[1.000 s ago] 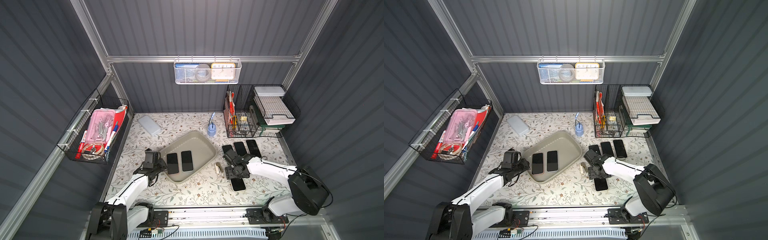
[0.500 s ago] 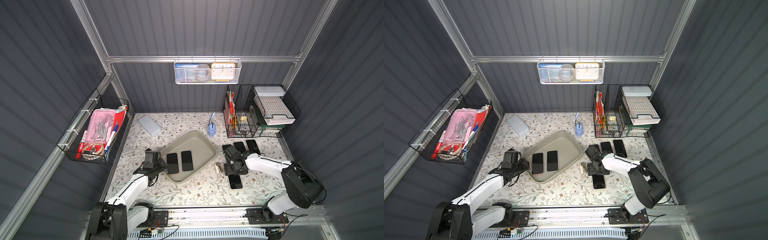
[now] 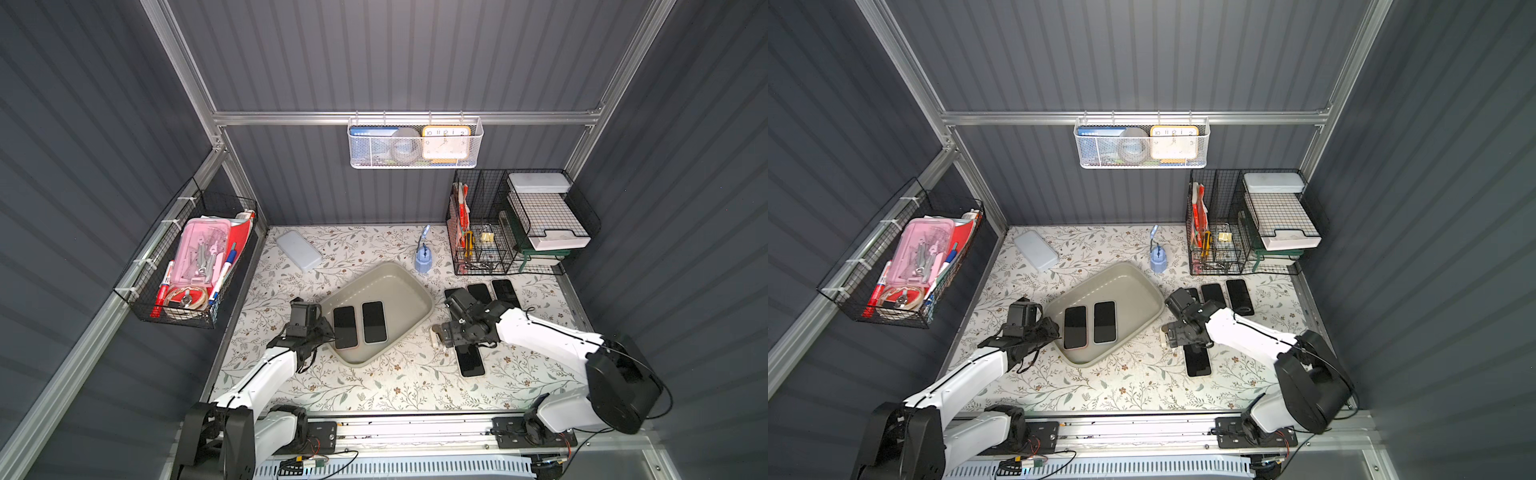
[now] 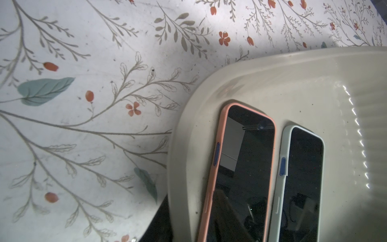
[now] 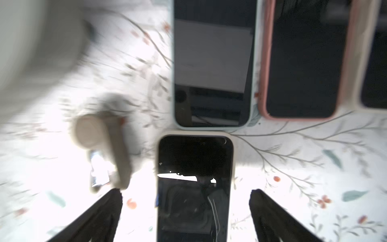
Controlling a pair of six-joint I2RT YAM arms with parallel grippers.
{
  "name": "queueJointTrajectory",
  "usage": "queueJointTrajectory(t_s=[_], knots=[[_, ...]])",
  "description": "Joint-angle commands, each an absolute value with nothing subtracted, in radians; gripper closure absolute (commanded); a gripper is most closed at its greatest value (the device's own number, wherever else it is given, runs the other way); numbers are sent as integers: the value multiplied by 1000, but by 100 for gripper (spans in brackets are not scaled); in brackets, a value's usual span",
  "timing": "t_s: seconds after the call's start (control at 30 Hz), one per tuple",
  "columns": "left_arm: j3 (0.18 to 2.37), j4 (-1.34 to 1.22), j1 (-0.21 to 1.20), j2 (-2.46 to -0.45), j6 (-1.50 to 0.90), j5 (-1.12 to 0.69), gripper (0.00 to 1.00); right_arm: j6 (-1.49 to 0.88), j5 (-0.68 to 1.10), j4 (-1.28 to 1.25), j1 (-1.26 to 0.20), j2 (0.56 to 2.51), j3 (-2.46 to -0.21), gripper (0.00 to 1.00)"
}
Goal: Take the phone out of the storage box
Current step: Place the phone at the center of the board, then pick up the phone from the storage box.
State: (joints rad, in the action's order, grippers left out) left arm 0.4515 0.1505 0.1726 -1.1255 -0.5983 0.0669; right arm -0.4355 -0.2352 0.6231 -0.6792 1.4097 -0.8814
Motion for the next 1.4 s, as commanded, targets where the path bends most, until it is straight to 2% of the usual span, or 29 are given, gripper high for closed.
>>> queueJointTrajectory(t_s=[0.0,0.17,0.43,0.6,0.93,1.37], knots=[[459,149,179,-1132,-583,63,67,-453,-311,673,-746,1359,-964,1],[453,152,179,-1119,-590,69,67,-512,-314,632,-837,1441,-1101,1],[446,155,179,-1102,-595,76,68,-538,-371,679,-962,1819,-1485,1],[445,155,180,-1095,-593,73,69,-602,-358,673,-980,1984,-1622,1],[438,153,179,-1074,-590,74,71,-691,-368,677,-992,2151,-1723,1],[439,159,180,-1075,-595,81,84,-739,-304,664,-994,2267,-1830,1]])
